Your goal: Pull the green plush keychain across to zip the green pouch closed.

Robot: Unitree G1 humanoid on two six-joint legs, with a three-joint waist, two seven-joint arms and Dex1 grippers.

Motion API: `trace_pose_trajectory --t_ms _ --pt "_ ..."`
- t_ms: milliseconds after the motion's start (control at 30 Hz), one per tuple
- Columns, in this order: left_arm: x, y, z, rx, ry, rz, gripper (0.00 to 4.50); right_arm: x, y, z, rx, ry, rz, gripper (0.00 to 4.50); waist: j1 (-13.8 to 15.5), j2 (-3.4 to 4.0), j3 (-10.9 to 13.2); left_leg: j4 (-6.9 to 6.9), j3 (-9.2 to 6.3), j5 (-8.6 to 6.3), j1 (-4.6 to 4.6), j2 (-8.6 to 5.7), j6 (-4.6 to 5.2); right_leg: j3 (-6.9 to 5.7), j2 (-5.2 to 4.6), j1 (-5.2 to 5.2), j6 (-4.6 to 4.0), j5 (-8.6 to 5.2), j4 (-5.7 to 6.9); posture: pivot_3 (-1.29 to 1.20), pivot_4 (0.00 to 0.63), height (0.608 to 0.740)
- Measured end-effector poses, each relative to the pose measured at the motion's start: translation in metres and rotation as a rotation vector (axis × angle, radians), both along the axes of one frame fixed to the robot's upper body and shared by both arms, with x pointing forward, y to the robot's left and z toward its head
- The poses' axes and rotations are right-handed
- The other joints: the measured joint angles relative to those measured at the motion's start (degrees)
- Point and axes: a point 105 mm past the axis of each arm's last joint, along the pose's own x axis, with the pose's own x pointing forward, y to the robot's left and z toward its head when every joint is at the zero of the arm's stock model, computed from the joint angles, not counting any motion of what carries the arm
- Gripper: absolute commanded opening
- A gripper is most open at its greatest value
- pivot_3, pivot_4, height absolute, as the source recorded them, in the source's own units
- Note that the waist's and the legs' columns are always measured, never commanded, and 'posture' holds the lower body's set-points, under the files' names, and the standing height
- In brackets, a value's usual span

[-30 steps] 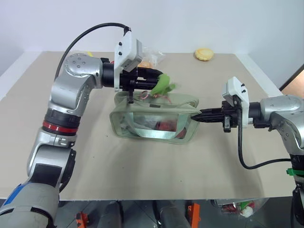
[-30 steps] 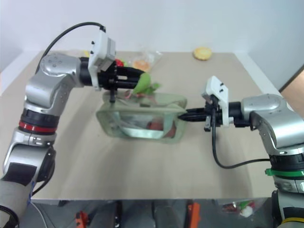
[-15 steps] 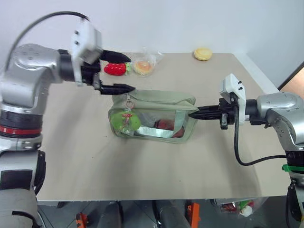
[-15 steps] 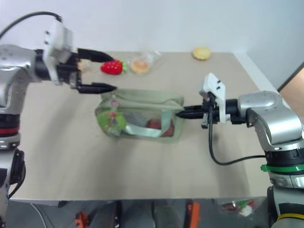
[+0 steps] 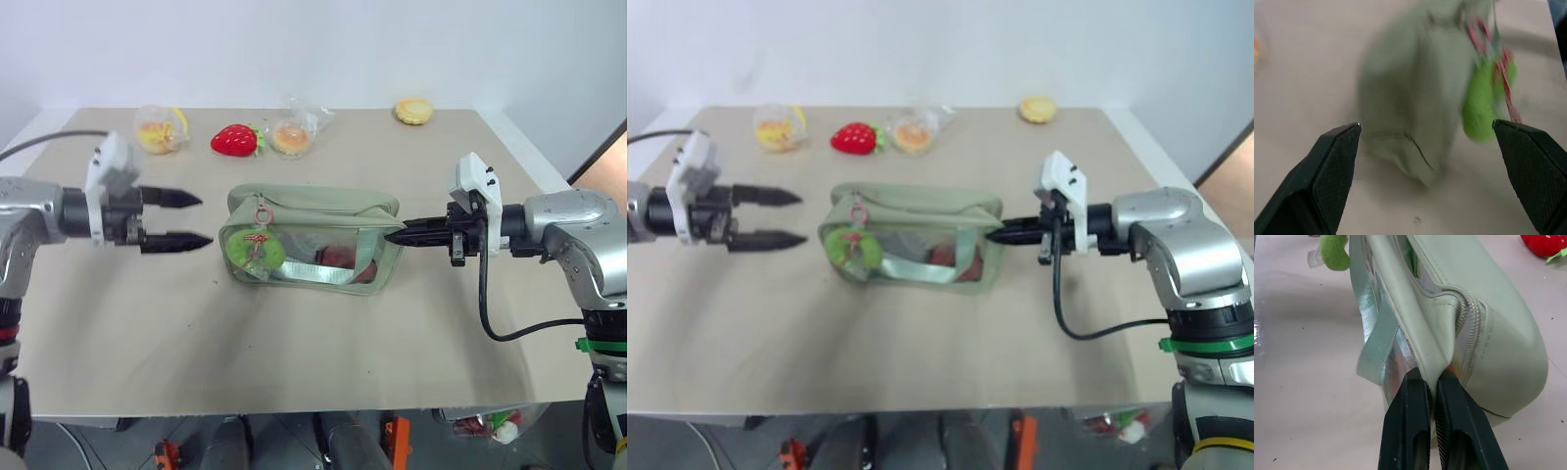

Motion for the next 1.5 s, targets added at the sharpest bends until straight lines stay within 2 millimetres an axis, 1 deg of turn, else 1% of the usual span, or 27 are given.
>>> trace_pose_trajectory --t_ms 67,100,333,467,533,667,733,800,867,900,933,967,1000,1267,1333,1467,1500 --pt "0.001 0.0 -0.014 0.044 0.023 0.003 4.46 0.0 0.0 0.0 0.0 0.001 0.0 0.0 0.0 -0.02 0.0 0.0 -0.04 0.0 -0.01 0.02 0.0 -0.03 0.03 -0.01 -0.02 0.02 0.0 0.0 0.15 0.74" --pt "0.002 0.0 -0.017 0.054 0.024 0.005 4.46 0.0 0.0 0.0 0.0 0.001 0.0 0.0 0.0 -0.02 0.0 0.0 -0.04 0.01 -0.02 0.02 0.01 -0.03 0.03 -0.02 -0.02 0.03 0.0 0.0 0.15 0.74" --pt "0.01 -0.007 -0.009 0.026 -0.015 0.007 4.46 0.0 0.0 -0.001 0.001 0.008 -0.003 0.0 0.0 -0.02 0.0 0.0 -0.02 0.0 -0.01 0.01 0.01 -0.02 0.03 -0.01 -0.02 0.02 0.0 0.0 0.15 0.74" --pt "0.021 -0.02 -0.012 -0.008 -0.045 0.001 4.46 -0.001 0.0 -0.001 0.0 0.008 -0.005 0.0 0.0 -0.02 0.0 0.01 -0.01 0.01 -0.01 0.0 0.01 0.0 0.03 0.0 0.01 0.04 0.0 0.0 0.15 0.74" --pt "0.023 -0.023 -0.012 -0.011 -0.054 -0.003 4.46 -0.001 0.0 -0.002 0.0 0.01 -0.009 0.0 0.0 -0.02 0.0 0.01 0.0 0.0 0.0 0.01 0.01 0.01 0.04 -0.01 0.02 0.05 0.0 0.0 0.15 0.74" --pt "0.025 -0.027 -0.016 0.015 -0.069 -0.023 3.37 -0.001 0.0 -0.003 0.002 0.011 -0.01 0.0 0.0 -0.01 0.0 0.01 -0.02 0.0 0.0 0.01 0.01 0.01 0.05 0.0 0.04 0.07 0.0 0.0 0.15 0.74" --pt "0.025 -0.028 -0.019 0.026 -0.069 -0.028 2.62 -0.001 0.0 -0.003 0.004 0.013 -0.011 0.0 0.0 -0.02 0.0 0.01 -0.01 0.01 0.0 0.01 0.01 0.02 0.05 0.0 0.04 0.07 0.0 0.0 0.15 0.74" --pt "0.026 -0.027 -0.019 0.03 -0.072 -0.027 2.01 -0.002 0.0 -0.003 0.004 0.015 -0.011 0.0 0.0 -0.02 0.0 0.01 -0.02 0.01 0.0 0.01 0.01 0.02 0.05 0.0 0.03 0.06 0.0 0.0 0.15 0.74" --pt "0.026 -0.027 -0.019 0.03 -0.073 -0.029 1.25 -0.002 0.0 -0.003 0.003 0.013 -0.011 0.0 0.0 -0.02 0.0 0.01 -0.02 0.01 0.0 0.01 0.01 0.02 0.05 0.0 0.03 0.07 0.0 0.0 0.15 0.74" --pt "0.026 -0.028 -0.019 0.03 -0.072 -0.031 1.01 -0.002 0.0 -0.003 0.002 0.011 -0.01 0.0 0.0 -0.02 0.0 0.01 -0.02 0.01 0.0 0.01 0.01 0.02 0.05 0.0 0.03 0.07 0.0 0.0 0.15 0.74" --pt "0.025 -0.028 -0.019 0.029 -0.071 -0.032 0.56 -0.002 0.0 -0.003 0.001 0.01 -0.009 0.0 0.0 -0.02 0.0 0.01 -0.02 0.01 0.0 0.01 0.01 0.02 0.05 0.0 0.03 0.07 0.0 0.0 0.15 0.74" --pt "0.025 -0.028 -0.019 0.029 -0.071 -0.034 0.23 -0.003 0.0 -0.003 0.002 0.012 -0.009 0.0 0.0 -0.02 0.0 0.01 -0.02 0.01 0.0 0.01 0.01 0.02 0.05 0.0 0.03 0.07 0.0 0.0 0.15 0.74" --pt "0.025 -0.028 -0.019 0.028 -0.07 -0.036 0.06 -0.003 0.0 -0.003 0.002 0.013 -0.009 0.0 0.0 -0.02 0.0 0.01 -0.02 0.01 0.0 0.01 0.01 0.02 0.05 0.0 0.03 0.07 0.0 0.0 0.15 0.74" --pt "0.028 -0.029 -0.014 -0.019 -0.043 -0.016 0.06 -0.003 0.0 -0.004 0.006 0.019 -0.011 0.0 0.0 -0.02 0.0 0.01 -0.03 0.01 -0.03 -0.01 0.02 0.02 0.04 0.0 0.06 0.07 0.0 0.0 0.15 0.74" --pt "0.028 -0.03 -0.014 -0.042 -0.024 -0.009 0.06 -0.003 -0.001 -0.005 0.008 0.021 -0.015 0.0 0.0 -0.02 0.0 0.01 -0.04 0.01 -0.04 -0.01 0.02 0.01 0.04 0.0 0.22 0.16 0.0 0.0 0.15 0.74" --pt "0.027 -0.034 -0.009 -0.104 -0.005 0.007 0.06 -0.004 -0.005 -0.007 0.013 0.022 -0.03 0.0 0.0 -0.02 0.0 0.01 -0.04 0.01 -0.04 -0.01 0.02 0.01 0.04 0.0 0.25 0.17 0.0 0.0 0.15 0.74" --pt "0.027 -0.035 -0.007 -0.116 -0.002 0.009 0.02 -0.002 -0.006 -0.005 0.025 0.015 -0.045 0.35 0.0 -0.02 0.0 0.01 -0.05 0.01 -0.04 -0.01 0.02 0.01 0.04 0.0 0.26 0.18 -0.01 0.0 0.15 0.74"
